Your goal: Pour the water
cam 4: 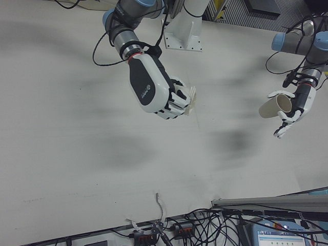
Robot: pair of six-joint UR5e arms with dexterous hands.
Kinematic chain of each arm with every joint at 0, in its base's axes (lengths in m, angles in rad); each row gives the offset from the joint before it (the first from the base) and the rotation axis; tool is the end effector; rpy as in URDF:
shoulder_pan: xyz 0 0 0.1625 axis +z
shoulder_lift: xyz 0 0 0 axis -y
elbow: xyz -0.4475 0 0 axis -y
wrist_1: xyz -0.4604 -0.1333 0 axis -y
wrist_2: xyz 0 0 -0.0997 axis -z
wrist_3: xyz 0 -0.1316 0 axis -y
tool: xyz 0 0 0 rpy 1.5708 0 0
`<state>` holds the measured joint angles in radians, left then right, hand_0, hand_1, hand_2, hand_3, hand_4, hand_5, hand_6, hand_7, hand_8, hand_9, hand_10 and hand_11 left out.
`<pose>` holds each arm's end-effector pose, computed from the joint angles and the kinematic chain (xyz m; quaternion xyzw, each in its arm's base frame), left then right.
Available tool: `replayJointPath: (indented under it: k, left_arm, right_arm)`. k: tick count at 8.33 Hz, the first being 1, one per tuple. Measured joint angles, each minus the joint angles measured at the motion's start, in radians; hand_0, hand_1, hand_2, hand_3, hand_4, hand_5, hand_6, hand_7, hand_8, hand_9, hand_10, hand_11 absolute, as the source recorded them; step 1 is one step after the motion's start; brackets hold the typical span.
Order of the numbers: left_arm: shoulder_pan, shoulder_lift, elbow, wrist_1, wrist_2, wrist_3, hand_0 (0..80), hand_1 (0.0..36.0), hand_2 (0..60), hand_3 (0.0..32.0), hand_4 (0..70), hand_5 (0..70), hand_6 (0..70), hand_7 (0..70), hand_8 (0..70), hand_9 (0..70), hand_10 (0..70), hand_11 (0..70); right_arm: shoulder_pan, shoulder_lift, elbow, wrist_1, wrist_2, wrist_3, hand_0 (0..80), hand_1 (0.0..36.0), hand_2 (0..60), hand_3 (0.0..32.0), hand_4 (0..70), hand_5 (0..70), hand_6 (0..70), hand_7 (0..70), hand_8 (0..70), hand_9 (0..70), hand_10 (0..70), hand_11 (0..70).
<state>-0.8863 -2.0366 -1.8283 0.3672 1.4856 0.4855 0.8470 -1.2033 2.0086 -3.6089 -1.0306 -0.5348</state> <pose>0.3330 -0.6366 0.3053 -0.0573 0.8188 -0.4947 0.2857 -0.2595 -0.5972 0.3048 0.0794 -0.7974 0.5786 0.1519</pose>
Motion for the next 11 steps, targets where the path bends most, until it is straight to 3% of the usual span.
replayJointPath:
  k: [1, 3, 5, 8, 11]
  left_arm:
    - [-0.048, 0.068, -0.001, -0.054, 0.007, -0.024, 52.4, 29.0, 55.4, 0.0, 18.1, 70.0, 10.5, 13.4, 7.2, 8.7, 7.3, 12.7]
    - [-0.101, 0.223, 0.005, -0.190, 0.012, -0.041, 51.7, 28.3, 54.8, 0.0, 17.8, 70.0, 10.3, 13.4, 7.1, 8.8, 7.3, 12.6]
    - [-0.113, 0.406, 0.023, -0.358, 0.011, -0.039, 52.0, 27.5, 52.1, 0.0, 18.2, 70.0, 10.3, 13.5, 7.2, 8.9, 7.3, 12.6]
    - [-0.130, 0.537, 0.125, -0.559, 0.005, -0.010, 52.2, 26.2, 47.0, 0.0, 18.8, 70.0, 9.2, 11.9, 6.8, 8.2, 6.9, 12.0]
    - [-0.126, 0.543, 0.269, -0.721, -0.027, 0.067, 52.1, 25.5, 44.9, 0.0, 19.6, 70.0, 9.8, 12.7, 6.9, 8.5, 7.1, 12.2]
  right_arm:
    - [0.052, -0.069, -0.002, 0.024, -0.031, 0.023, 80.0, 36.0, 60.0, 0.0, 25.9, 66.8, 53.1, 65.5, 51.3, 65.9, 57.9, 70.0]
    - [0.146, -0.211, -0.067, 0.208, -0.100, 0.052, 80.0, 36.0, 60.0, 0.0, 25.3, 66.4, 52.3, 64.6, 51.3, 65.9, 57.5, 70.0]
    - [0.212, -0.301, -0.256, 0.442, -0.154, 0.124, 80.0, 36.0, 60.0, 0.0, 24.8, 66.1, 51.9, 63.9, 51.6, 66.3, 58.1, 70.0]
    - [0.242, -0.338, -0.597, 0.742, -0.166, 0.210, 80.0, 36.0, 60.0, 0.0, 25.1, 66.3, 51.7, 63.4, 51.6, 66.4, 59.0, 70.0]
    - [0.249, -0.338, -0.779, 0.848, -0.161, 0.217, 80.0, 36.0, 60.0, 0.0, 22.3, 64.4, 50.0, 61.4, 50.8, 65.2, 59.3, 70.0]
